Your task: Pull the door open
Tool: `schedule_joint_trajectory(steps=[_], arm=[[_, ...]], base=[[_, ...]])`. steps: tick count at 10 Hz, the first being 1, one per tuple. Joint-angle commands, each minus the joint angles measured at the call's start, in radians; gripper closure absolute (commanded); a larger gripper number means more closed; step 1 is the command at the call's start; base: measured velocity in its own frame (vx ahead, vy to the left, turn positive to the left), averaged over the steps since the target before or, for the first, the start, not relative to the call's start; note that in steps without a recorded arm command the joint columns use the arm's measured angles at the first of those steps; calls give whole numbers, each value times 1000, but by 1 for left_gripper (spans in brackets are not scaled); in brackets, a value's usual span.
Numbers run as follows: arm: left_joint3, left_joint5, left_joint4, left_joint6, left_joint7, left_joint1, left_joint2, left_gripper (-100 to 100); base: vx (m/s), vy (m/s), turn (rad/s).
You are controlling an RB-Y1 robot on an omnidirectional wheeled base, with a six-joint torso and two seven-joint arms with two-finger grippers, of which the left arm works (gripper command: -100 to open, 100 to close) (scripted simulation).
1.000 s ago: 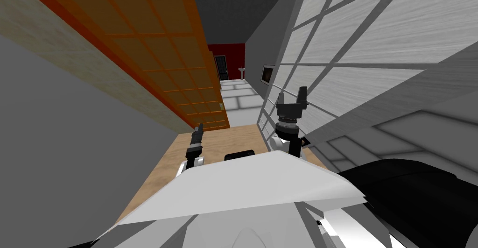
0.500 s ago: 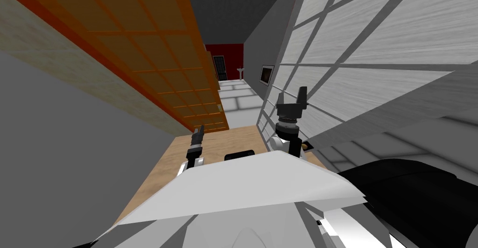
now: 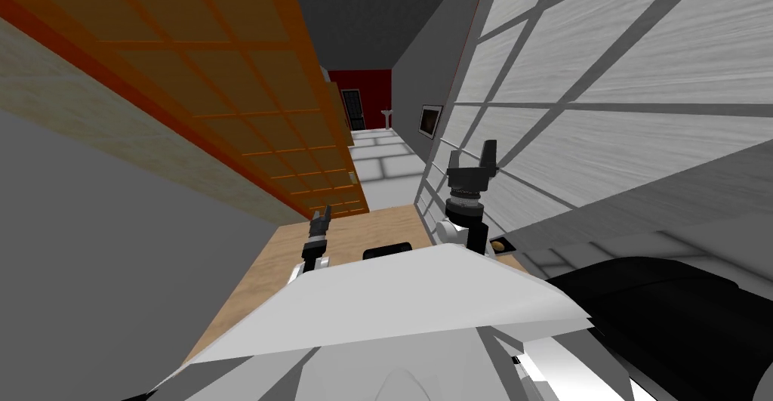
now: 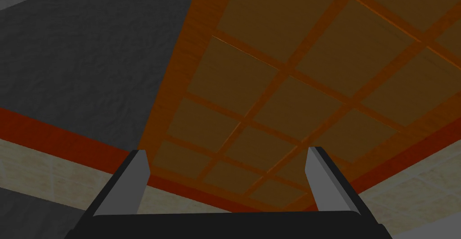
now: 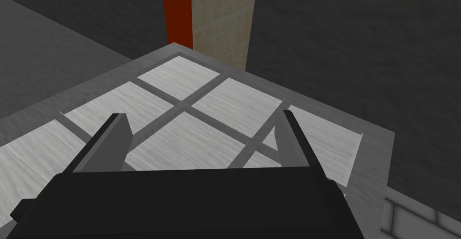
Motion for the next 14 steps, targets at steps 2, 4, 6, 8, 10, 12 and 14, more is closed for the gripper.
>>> schedule_joint_trajectory(steps=[2, 4, 6, 8, 10, 12, 14], arm=[[15, -12, 50, -15, -51, -14, -1, -100], [27, -20, 88, -27, -87, -25, -2, -100], [39, -29, 126, -39, -124, -35, -3, -100], [50, -37, 162, -51, -158, -45, -4, -100], [61, -45, 198, -62, -193, -55, -6, -100], [73, -53, 235, -74, -227, -65, -8, -100], [88, -64, 284, -90, -274, -79, -11, -100]], base=[[99, -10, -32], [98, -1, -36], [105, -6, -34], [99, -15, -32], [97, -10, -35], [107, -11, -30], [136, -19, -44]])
